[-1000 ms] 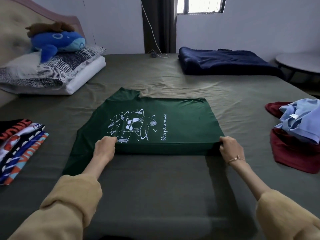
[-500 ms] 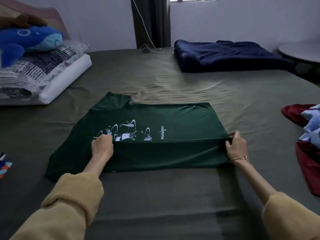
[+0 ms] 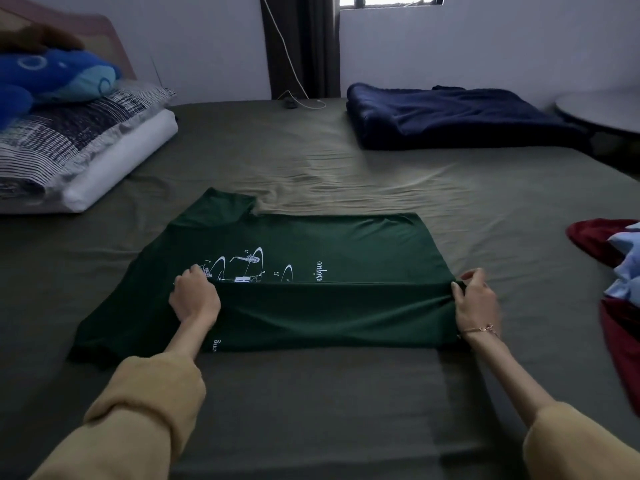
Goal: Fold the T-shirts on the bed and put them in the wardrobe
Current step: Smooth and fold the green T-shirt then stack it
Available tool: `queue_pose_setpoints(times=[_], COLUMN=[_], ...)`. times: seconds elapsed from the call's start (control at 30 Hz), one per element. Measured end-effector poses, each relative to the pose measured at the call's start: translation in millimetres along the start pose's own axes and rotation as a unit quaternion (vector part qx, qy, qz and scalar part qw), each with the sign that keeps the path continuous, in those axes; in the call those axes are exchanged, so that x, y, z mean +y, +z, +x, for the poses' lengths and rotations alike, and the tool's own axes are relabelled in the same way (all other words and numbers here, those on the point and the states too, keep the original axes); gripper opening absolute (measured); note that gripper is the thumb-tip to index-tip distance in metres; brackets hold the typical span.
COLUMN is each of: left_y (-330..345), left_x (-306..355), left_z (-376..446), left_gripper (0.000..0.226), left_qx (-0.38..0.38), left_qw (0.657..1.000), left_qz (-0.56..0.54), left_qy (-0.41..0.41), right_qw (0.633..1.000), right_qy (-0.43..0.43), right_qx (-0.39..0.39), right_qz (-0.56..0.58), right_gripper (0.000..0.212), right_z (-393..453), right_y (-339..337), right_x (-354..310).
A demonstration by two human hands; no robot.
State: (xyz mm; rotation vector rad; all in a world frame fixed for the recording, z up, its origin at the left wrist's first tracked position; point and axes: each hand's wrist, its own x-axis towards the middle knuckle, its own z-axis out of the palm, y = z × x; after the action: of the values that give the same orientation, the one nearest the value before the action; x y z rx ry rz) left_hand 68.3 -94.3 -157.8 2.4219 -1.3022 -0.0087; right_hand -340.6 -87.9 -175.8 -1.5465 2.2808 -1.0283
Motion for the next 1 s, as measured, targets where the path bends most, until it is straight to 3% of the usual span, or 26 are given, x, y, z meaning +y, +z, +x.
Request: queue_pose_setpoints(times=[0.07,0.17,0.3,0.37,0.43,0.5,0.63,0.8,0.93,1.0], left_y=[3,8,26,34,40,43,40,21,1,-4], left_x=[0,-1,21,38,55,61,44,10,-15,-23], left_z=[0,-9,-42,-66,-87,-100,-93,-87,-95,-96], left_gripper=[0.023,0.034,0.04,0.049,0.058,0.064,0.105,0.096,0.088,0.09], left_qx=[-0.017,0.016,0.043,0.011,-0.086,-0.189,-0.196,-0.22,-0.249,-0.254], left_qw=[0.999,0.991,0.981,0.96,0.931,0.904,0.907,0.913,0.89,0.892], left_qz=[0.04,0.131,0.086,0.036,-0.009,-0.017,0.02,-0.006,-0.001,0.006], left_qy=[-0.001,0.031,0.171,0.279,0.354,0.383,0.372,0.344,0.383,0.375], right_qw=[1.0,0.998,0.977,0.969,0.943,0.912,0.914,0.91,0.864,0.86], right_qy=[0.006,-0.015,-0.132,-0.209,-0.268,-0.264,-0.221,-0.233,-0.288,-0.281], right_qx=[0.002,0.032,0.062,-0.005,-0.138,-0.251,-0.251,-0.288,-0.369,-0.373], right_qz=[-0.019,-0.048,-0.156,-0.129,-0.138,-0.187,-0.231,-0.188,-0.185,-0.203], right_gripper=[0.021,0.025,0.022,0.041,0.057,0.066,0.09,0.088,0.09,0.083], right_z=[-1,-6,-25,-43,-61,-70,-65,-68,-76,-74], right_y=[0,1,15,21,28,32,23,5,-7,-9], right_x=[0,-4,-15,-31,-43,-41,-22,-18,-25,-27])
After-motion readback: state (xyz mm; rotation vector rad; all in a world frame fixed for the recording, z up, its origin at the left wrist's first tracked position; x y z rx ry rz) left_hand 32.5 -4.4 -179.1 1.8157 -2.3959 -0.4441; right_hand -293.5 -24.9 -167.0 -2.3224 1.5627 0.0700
